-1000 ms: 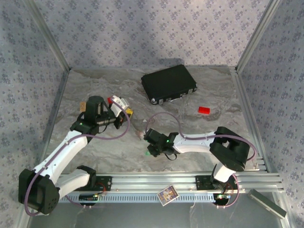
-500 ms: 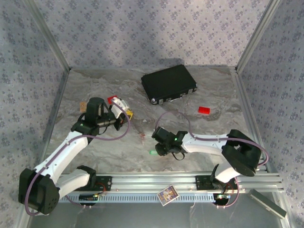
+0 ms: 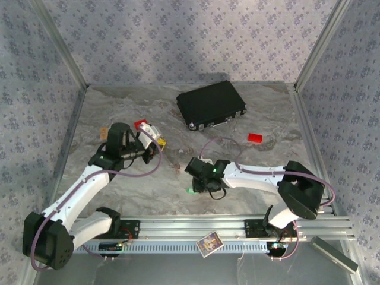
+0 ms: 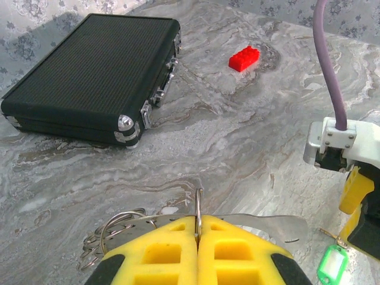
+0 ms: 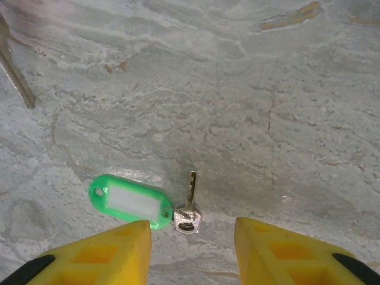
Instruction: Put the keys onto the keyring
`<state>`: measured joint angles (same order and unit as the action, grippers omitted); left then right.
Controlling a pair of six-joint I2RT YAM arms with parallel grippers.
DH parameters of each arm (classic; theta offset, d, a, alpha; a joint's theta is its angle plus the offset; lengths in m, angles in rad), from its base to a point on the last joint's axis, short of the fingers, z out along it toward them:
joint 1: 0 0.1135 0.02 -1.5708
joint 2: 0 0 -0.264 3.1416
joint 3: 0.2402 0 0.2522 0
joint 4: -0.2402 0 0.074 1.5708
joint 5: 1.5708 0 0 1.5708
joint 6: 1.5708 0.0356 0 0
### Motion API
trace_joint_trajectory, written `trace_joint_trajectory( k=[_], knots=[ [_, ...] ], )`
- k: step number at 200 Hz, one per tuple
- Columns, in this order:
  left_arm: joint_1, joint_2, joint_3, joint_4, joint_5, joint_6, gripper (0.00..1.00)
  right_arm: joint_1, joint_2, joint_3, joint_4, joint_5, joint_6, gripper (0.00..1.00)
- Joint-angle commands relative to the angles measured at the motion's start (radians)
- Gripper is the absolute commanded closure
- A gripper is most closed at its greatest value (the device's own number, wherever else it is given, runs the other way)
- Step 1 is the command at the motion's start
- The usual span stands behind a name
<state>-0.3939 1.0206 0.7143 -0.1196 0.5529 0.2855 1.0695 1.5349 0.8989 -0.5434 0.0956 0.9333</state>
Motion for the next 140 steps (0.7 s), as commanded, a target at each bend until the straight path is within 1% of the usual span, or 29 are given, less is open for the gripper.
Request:
trace_joint_trajectory(
  k=[1, 14, 26, 48, 61, 78, 106, 140],
  knots=[
    [-0.002, -0.028, -0.003, 0.041, 0.016, 0.024, 1.0, 0.001, -0.007, 0.018, -0.027, 0.021, -0.124, 0.59],
    [-0.002, -0.03, -0.004, 0.042, 0.016, 0.026, 1.0, -0.001, -0.021, -0.017, -0.01, 0.032, -0.283, 0.6],
    [-0.002, -0.03, -0.004, 0.04, 0.019, 0.025, 1.0, -0.012, -0.032, -0.069, 0.028, -0.006, -0.413, 0.59],
    [-0.002, -0.036, -0.007, 0.042, 0.021, 0.025, 1.0, -0.065, -0.03, -0.123, 0.106, -0.164, -0.609, 0.6],
    [-0.002, -0.037, -0.009, 0.041, 0.021, 0.026, 1.0, -0.069, -0.025, -0.127, 0.11, -0.194, -0.67, 0.6],
    [-0.002, -0.037, -0.01, 0.043, 0.022, 0.026, 1.0, -0.071, -0.026, -0.116, 0.097, -0.191, -0.723, 0.6],
    [-0.002, -0.033, -0.012, 0.044, 0.033, 0.026, 1.0, -0.092, -0.032, -0.097, 0.075, -0.196, -0.777, 0.61],
    [-0.002, -0.03, -0.015, 0.048, 0.036, 0.027, 1.0, -0.122, -0.022, -0.073, 0.078, -0.257, -0.834, 0.61]
  ],
)
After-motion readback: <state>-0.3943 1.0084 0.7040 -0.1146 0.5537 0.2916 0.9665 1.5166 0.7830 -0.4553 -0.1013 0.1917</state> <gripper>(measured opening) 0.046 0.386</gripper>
